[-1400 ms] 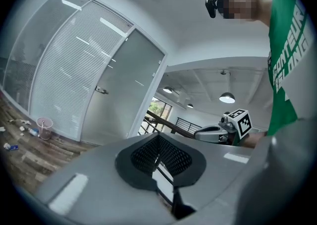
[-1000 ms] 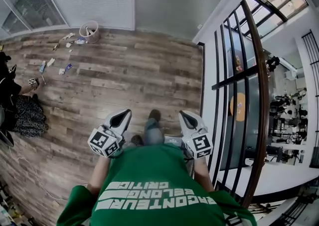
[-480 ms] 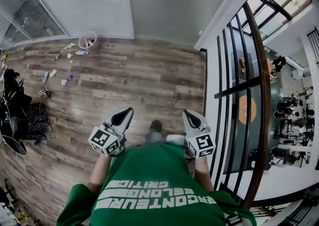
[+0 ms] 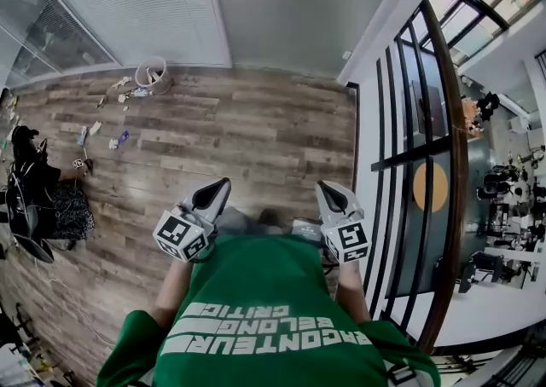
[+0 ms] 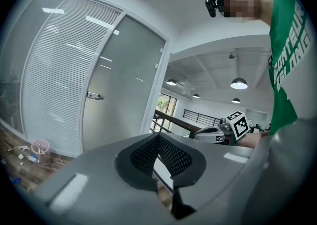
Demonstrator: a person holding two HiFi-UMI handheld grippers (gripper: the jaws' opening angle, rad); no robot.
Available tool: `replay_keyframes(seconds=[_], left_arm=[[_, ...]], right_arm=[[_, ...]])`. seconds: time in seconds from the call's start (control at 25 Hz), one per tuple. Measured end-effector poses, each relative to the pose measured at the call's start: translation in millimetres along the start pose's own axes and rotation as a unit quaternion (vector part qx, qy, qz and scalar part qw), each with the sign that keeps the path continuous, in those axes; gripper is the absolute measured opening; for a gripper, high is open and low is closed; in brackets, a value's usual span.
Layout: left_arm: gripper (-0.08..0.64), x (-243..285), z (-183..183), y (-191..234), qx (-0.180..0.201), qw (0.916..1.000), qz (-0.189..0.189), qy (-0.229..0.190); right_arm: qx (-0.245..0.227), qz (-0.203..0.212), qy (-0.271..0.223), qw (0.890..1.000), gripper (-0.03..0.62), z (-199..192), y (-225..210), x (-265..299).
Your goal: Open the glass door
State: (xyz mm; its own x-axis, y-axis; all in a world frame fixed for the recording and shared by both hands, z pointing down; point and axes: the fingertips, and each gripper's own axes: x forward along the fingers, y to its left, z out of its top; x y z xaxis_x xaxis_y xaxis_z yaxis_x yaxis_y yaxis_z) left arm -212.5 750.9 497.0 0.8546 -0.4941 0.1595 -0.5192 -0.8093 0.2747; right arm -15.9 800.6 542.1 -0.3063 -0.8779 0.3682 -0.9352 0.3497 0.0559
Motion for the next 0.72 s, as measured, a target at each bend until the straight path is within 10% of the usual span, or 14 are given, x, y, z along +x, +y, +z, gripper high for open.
replay_keyframes(seconds=[0.72], left_arm=[[0.017,87,21,37,-0.012,0.9994,-0.031,0.008]], right_arm=[[0.014,-0.024,0.013,1.0,-0.006,7,-64,43]])
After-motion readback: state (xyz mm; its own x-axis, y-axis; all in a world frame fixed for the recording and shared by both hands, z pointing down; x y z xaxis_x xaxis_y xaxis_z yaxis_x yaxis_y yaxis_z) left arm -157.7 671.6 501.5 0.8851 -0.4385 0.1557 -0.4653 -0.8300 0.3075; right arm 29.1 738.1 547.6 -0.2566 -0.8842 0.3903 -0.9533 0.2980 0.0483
